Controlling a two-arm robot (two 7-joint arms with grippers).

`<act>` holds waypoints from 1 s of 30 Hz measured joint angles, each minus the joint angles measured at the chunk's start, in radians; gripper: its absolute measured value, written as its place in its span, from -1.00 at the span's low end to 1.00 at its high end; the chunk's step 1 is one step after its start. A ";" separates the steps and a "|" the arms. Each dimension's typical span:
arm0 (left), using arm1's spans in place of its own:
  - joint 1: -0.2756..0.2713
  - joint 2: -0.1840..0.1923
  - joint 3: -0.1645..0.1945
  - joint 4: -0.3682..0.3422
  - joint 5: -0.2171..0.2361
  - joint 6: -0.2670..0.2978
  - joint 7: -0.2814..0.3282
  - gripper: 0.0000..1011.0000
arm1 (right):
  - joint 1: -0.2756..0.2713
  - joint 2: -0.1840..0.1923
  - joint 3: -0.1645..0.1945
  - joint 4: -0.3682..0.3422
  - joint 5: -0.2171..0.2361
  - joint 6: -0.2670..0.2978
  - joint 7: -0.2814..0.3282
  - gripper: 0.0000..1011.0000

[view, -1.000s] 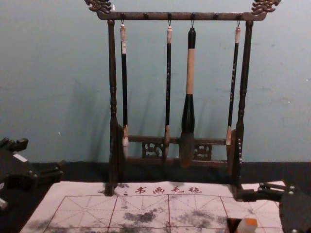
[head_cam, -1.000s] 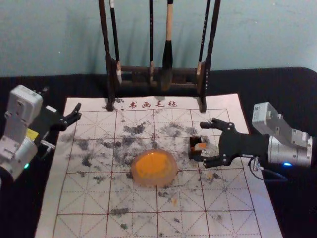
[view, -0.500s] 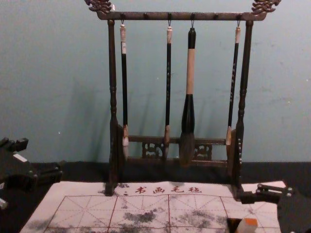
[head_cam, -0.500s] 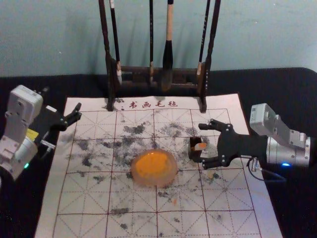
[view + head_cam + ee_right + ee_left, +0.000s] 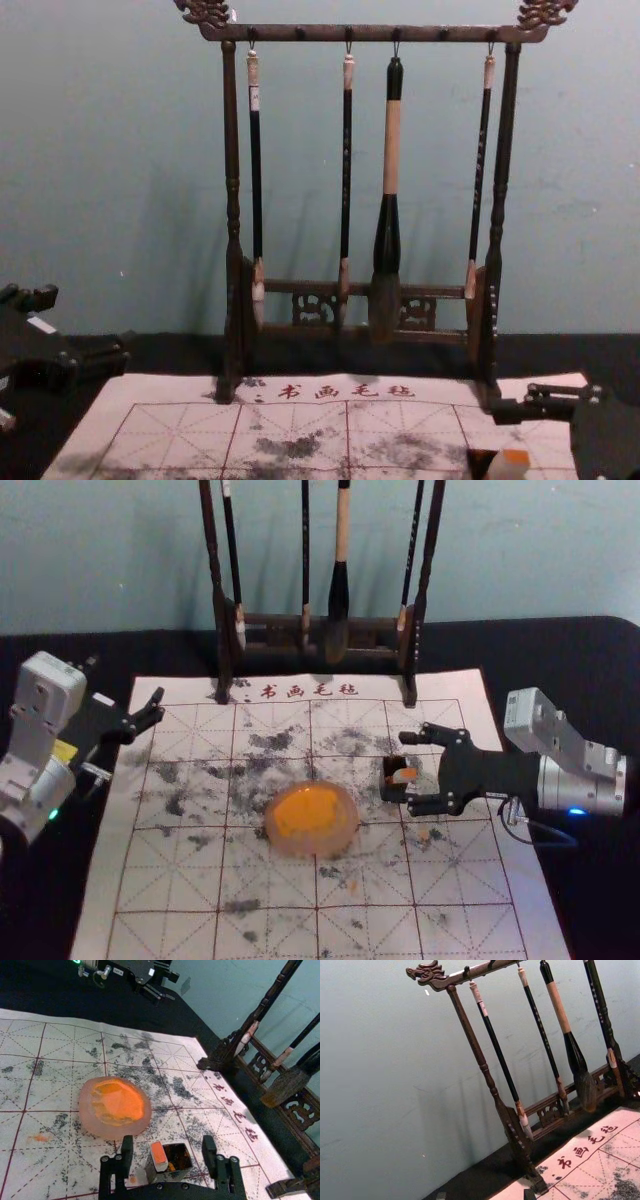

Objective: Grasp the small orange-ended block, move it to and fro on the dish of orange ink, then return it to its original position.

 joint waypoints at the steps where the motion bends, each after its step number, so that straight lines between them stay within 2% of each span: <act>1: 0.000 0.000 0.000 0.000 0.000 0.000 0.000 0.98 | 0.000 0.000 0.000 0.000 0.000 0.000 0.000 0.75; 7: 0.000 0.000 0.000 0.000 0.000 0.000 0.000 0.98 | 0.000 0.000 0.001 0.000 0.001 0.000 0.000 0.40; 8: 0.000 0.000 0.000 0.000 0.000 0.000 0.000 0.98 | 0.000 0.000 0.001 0.000 0.001 0.000 0.000 0.29; 11: 0.000 0.000 0.000 0.000 0.000 0.000 0.000 0.98 | 0.000 0.000 0.001 0.000 0.001 0.000 0.000 0.17; 23: 0.000 0.000 0.000 0.000 0.000 0.000 0.000 0.98 | 0.000 0.000 0.001 0.000 0.001 0.000 0.000 -0.67; 26: 0.000 0.000 0.000 0.000 0.000 0.000 0.000 0.98 | 0.000 0.000 0.001 0.000 0.001 0.000 0.000 -0.74; 30: 0.000 0.000 0.000 0.000 0.000 0.000 0.000 0.98 | 0.000 0.000 0.001 0.000 0.001 0.000 0.000 -0.74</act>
